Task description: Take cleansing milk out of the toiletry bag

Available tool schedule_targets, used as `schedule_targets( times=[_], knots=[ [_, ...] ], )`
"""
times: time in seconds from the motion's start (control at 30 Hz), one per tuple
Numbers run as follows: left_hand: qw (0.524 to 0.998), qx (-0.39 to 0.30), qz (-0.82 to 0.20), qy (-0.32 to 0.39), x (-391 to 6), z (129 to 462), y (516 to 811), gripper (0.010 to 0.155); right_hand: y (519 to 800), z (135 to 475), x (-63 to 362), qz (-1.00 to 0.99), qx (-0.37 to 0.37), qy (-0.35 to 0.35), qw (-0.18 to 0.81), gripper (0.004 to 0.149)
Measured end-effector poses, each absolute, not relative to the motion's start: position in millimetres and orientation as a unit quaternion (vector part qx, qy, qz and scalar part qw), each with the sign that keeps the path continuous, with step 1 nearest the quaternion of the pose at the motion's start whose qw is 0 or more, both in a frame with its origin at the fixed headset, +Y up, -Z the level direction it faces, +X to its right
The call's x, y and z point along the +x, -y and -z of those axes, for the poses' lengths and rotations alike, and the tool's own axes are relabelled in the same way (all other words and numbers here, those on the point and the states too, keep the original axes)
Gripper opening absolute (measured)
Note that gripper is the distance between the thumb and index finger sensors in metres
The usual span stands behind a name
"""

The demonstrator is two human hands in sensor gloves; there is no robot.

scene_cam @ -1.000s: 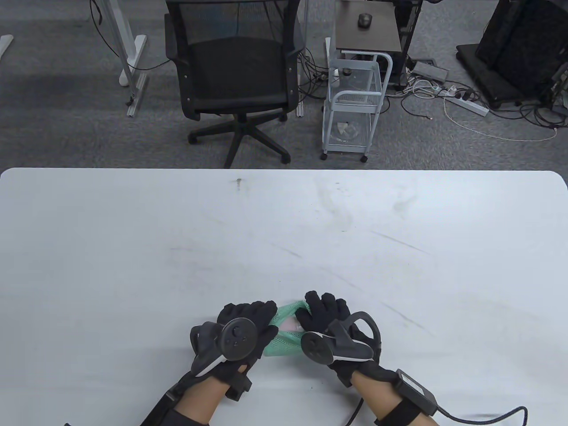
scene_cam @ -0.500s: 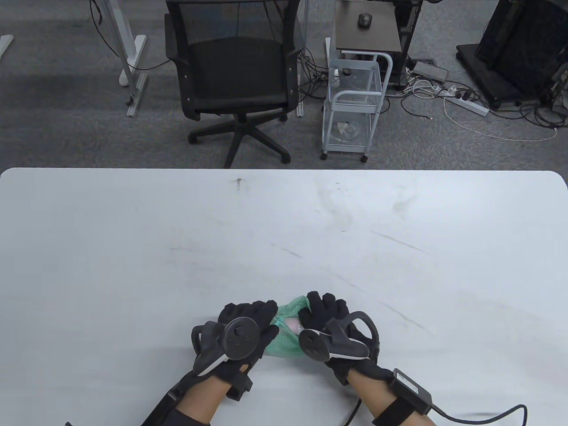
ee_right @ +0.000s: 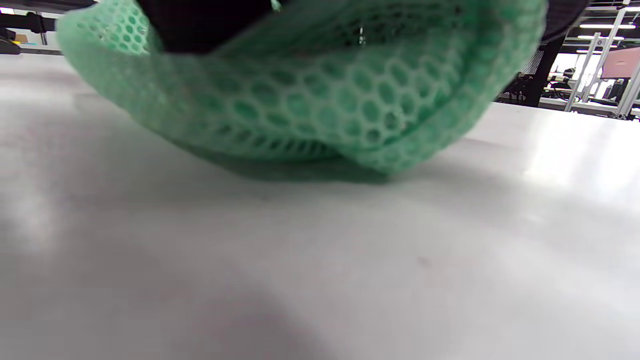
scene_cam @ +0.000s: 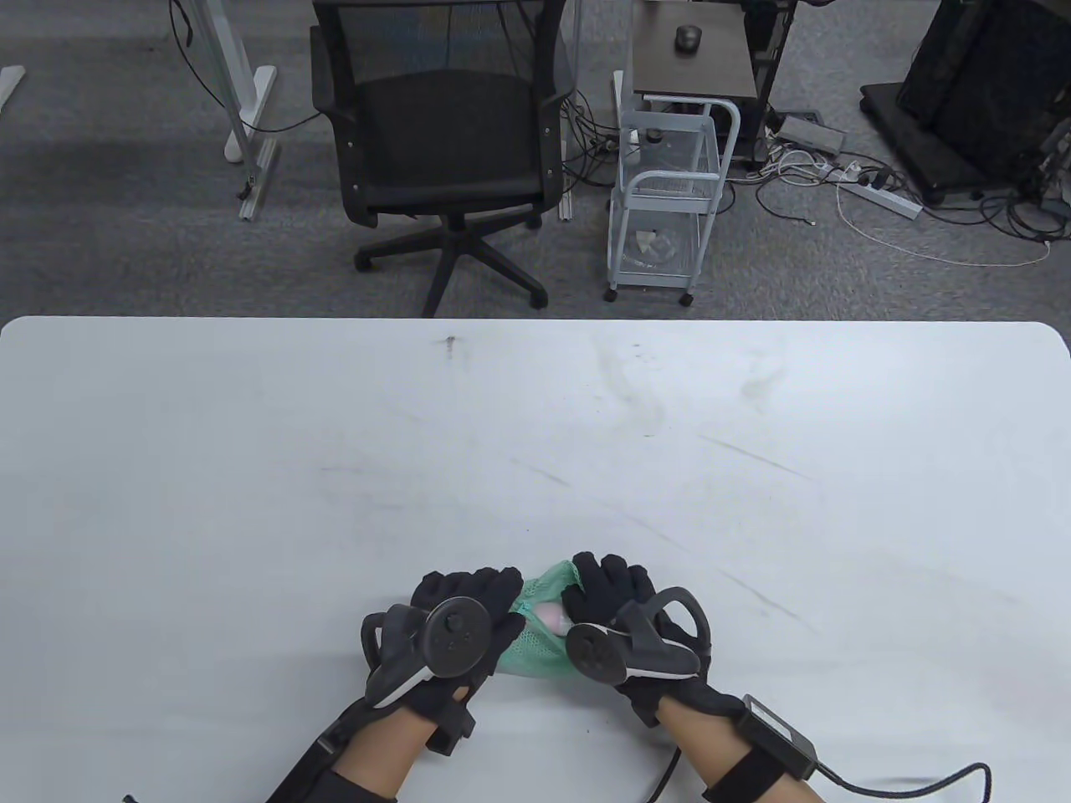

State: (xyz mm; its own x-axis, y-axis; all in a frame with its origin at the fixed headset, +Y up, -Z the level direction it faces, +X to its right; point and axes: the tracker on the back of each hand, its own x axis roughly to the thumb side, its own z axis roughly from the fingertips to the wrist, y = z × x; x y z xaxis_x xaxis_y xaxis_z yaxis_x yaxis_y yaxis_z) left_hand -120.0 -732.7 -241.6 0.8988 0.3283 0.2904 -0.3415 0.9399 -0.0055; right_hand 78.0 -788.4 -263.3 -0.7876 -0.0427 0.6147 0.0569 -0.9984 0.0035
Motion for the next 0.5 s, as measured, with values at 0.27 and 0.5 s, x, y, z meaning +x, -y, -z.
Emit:
schedule_targets(
  times=[0.27, 0.5],
  knots=[
    [0.975, 0.020, -0.169, 0.140, -121, 242, 733, 0.054, 777, 254, 74, 0.937, -0.344, -0.032, 0.042, 0.064],
    [0.978, 0.028, -0.159, 0.131, -124, 243, 733, 0.052, 766, 246, 72, 0.926, -0.363, -0.076, 0.072, 0.064]
  ],
)
